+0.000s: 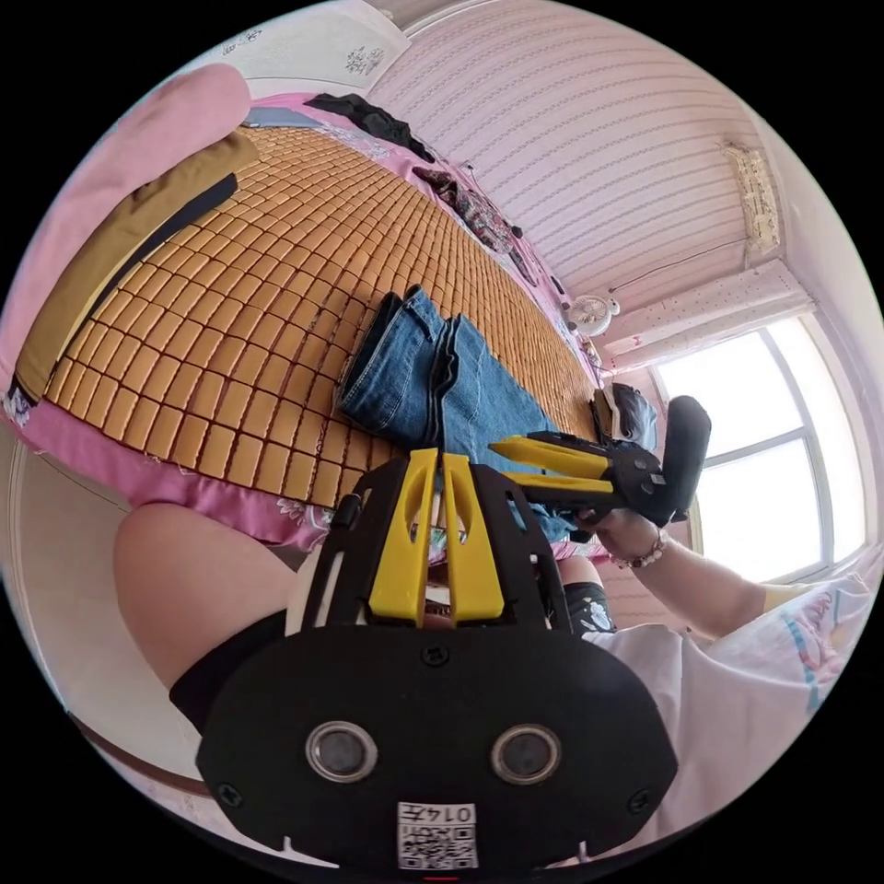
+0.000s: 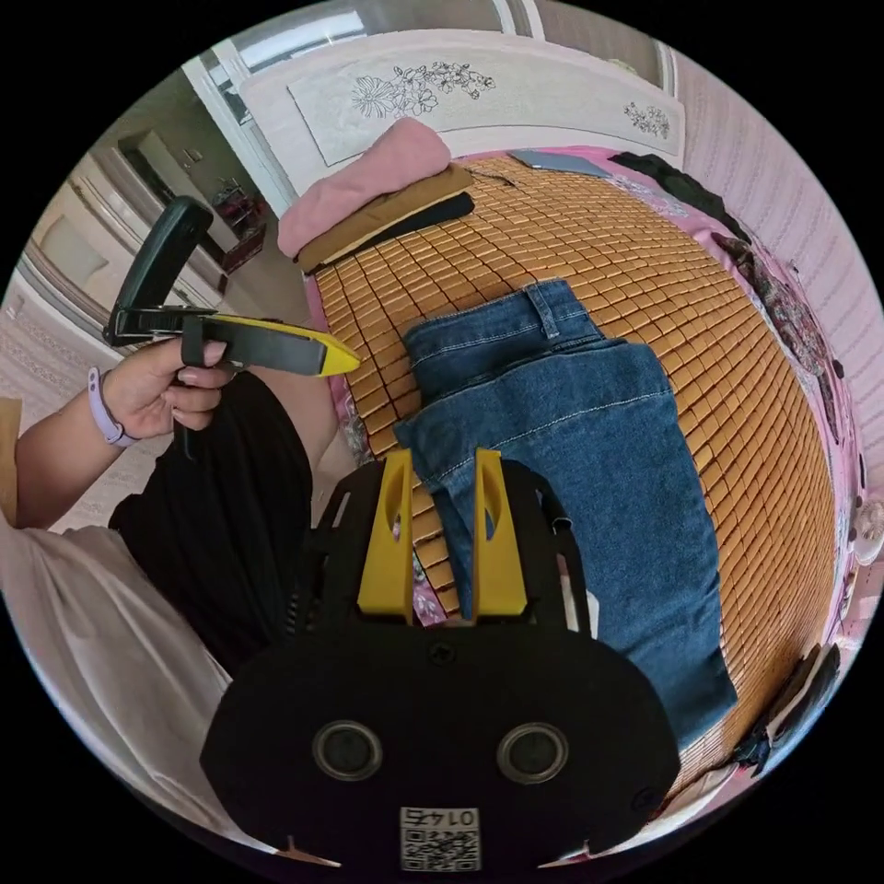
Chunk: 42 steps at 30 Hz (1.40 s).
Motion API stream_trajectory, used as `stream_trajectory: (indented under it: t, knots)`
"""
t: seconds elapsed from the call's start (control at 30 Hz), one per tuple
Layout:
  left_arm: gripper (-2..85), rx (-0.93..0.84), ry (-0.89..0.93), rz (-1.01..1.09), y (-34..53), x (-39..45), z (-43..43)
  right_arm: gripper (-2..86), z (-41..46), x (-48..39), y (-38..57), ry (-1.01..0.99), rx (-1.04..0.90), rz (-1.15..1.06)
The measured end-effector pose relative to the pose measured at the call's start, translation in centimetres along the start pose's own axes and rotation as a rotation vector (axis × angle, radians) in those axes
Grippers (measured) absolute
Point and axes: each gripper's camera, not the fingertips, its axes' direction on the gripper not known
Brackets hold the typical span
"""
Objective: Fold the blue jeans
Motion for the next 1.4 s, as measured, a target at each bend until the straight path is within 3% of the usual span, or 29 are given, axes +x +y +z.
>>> stream_trajectory:
  t: [0.1,0.37,0.47,0.57,0.83,0.97,1.13,1.27,1.4]
  knots:
    - [2.9,0.010,-0.031,-0.007,0.3,0.1,0.1,7.3,4.7,-0.7,-0.4,0.097,-0.099,-0.048]
    - [4.8,0.034,0.024,-0.069,1.3,-0.5,1.0,0.8,3.0,3.7,4.2,-0.130,0.079,0.001]
    - [5.9,0.038,0.005,-0.062,1.6,-0.1,1.5,1.0,7.6,3.6,5.0,-0.216,0.027,-0.028]
    - [7.4,0.013,-0.014,-0.059,1.8,0.3,2.6,2.1,14.2,3.7,5.4,-0.089,-0.123,-0.026]
    - [11.0,-0.109,-0.093,0.032,1.5,2.3,7.3,6.5,12.6,10.5,9.7,-0.148,-0.047,0.110]
    - [7.5,-0.209,-0.085,0.035,1.5,2.7,9.7,7.6,12.1,15.9,11.6,-0.199,0.017,0.276]
    - [3.9,-0.179,-0.049,0.165,1.7,6.4,7.7,10.0,11.6,19.8,10.6,-0.219,0.083,0.383]
    - [3.5,-0.146,-0.085,0.388,2.4,12.5,7.1,13.2,11.0,22.5,8.6,-0.217,0.114,0.451]
    - [3.2,-0.187,-0.080,0.503,3.4,15.8,9.5,12.2,12.7,24.1,7.4,-0.104,0.012,0.457]
